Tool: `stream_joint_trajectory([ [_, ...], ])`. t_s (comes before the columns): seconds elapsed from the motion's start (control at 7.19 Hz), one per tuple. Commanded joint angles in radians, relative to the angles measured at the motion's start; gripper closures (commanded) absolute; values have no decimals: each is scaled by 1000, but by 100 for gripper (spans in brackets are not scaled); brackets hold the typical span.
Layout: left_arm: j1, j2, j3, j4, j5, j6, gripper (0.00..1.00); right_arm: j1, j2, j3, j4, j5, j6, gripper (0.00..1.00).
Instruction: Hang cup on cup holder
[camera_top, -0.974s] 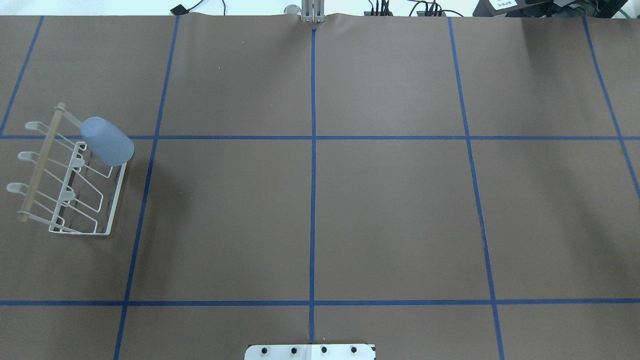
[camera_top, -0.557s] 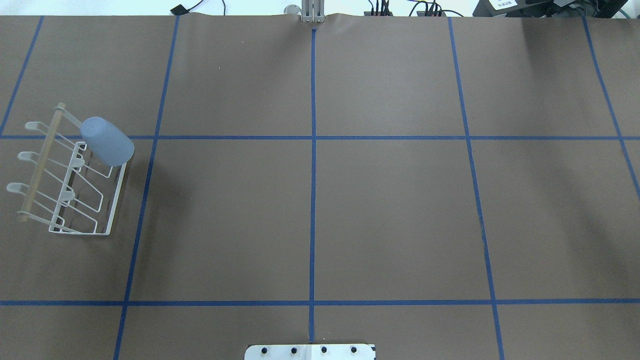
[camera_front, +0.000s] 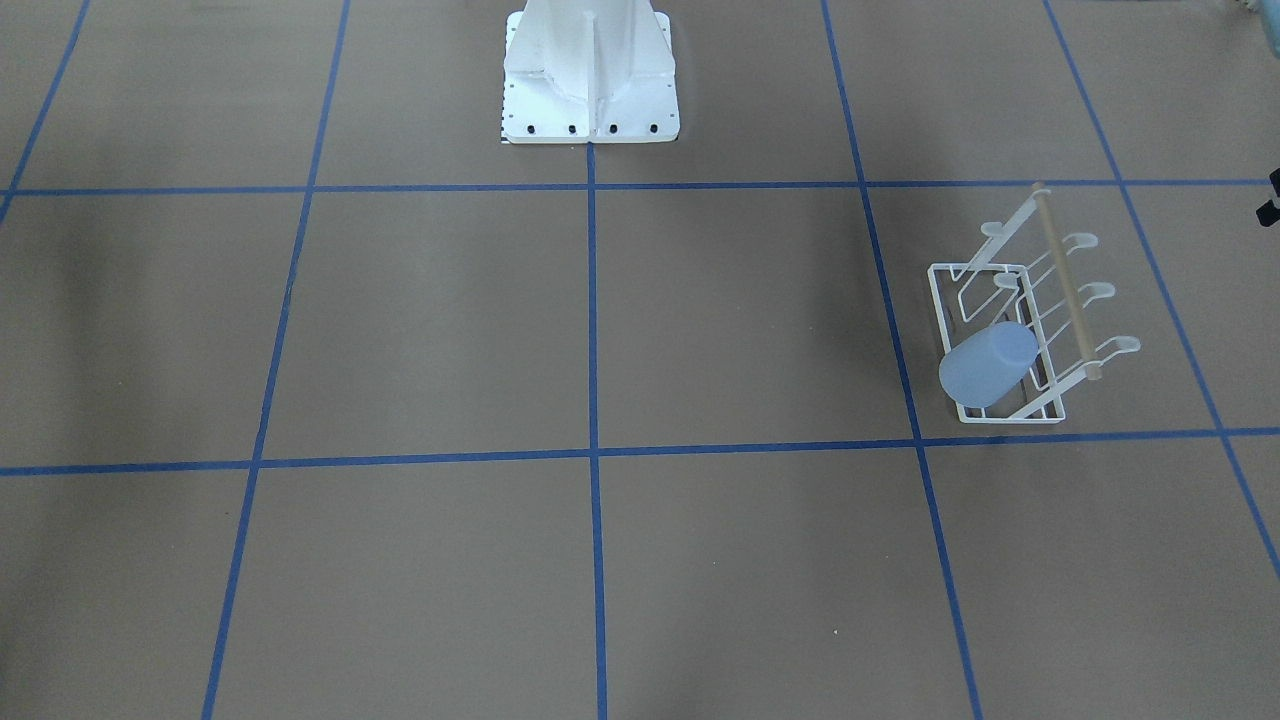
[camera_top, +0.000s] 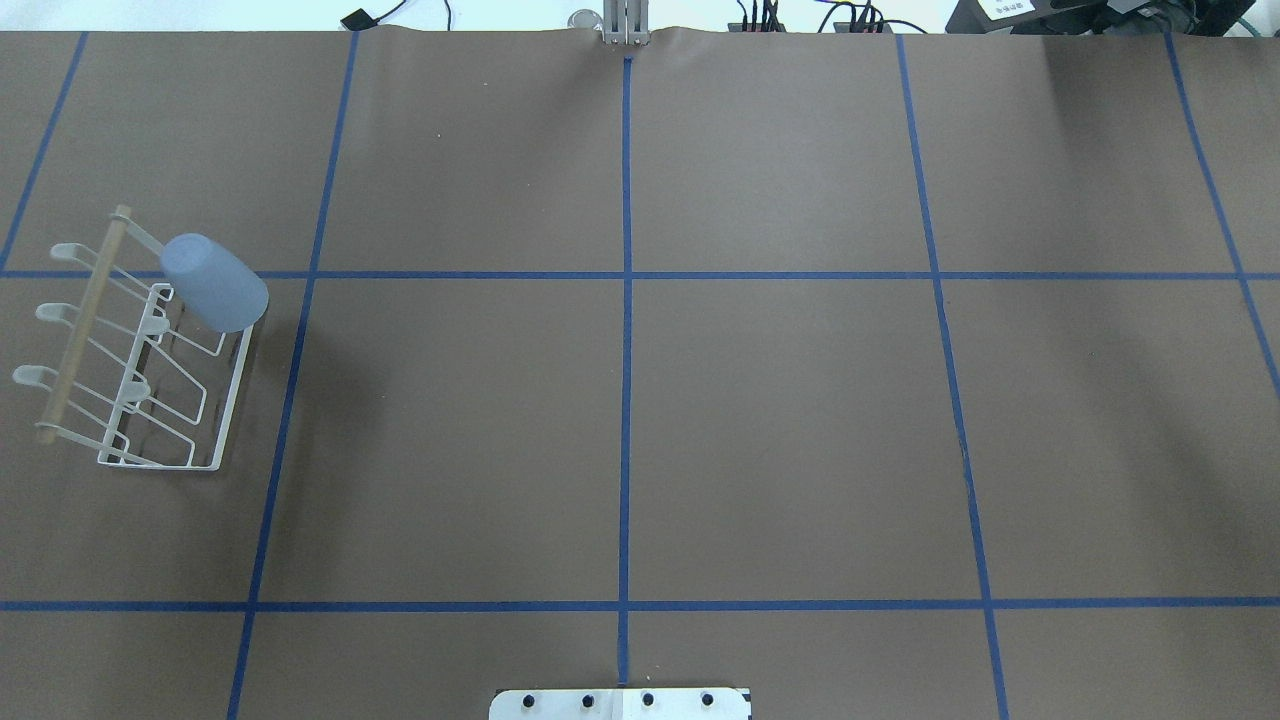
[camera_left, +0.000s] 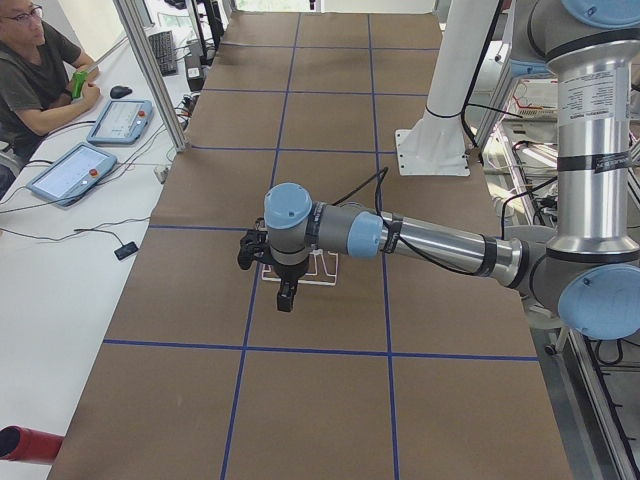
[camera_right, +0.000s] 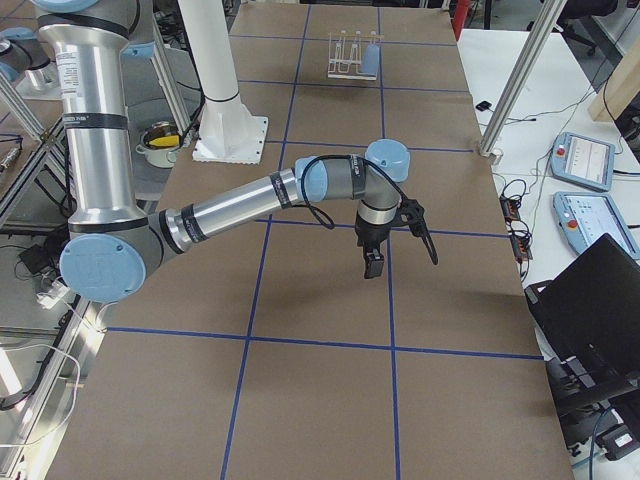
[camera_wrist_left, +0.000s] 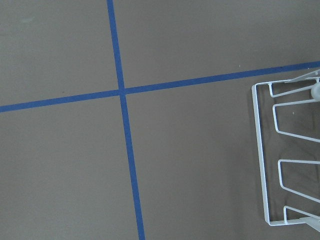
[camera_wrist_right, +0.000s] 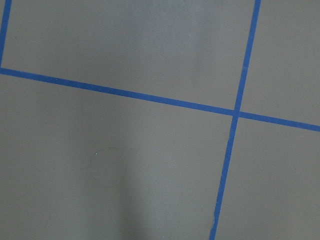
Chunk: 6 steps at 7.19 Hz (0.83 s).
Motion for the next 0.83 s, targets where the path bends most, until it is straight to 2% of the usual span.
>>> stream_joint_trajectory([
  [0.0,0,18,-2,2,-1,1,1,-2,0,5,0,4,1,0],
  [0.56,0,19,15,2,-6,-5,1,-1,-4,8,0,4,14,0],
  [0.7,0,19,15,-4,-6,-66,1,-1,-4,7,0,4,16,0],
])
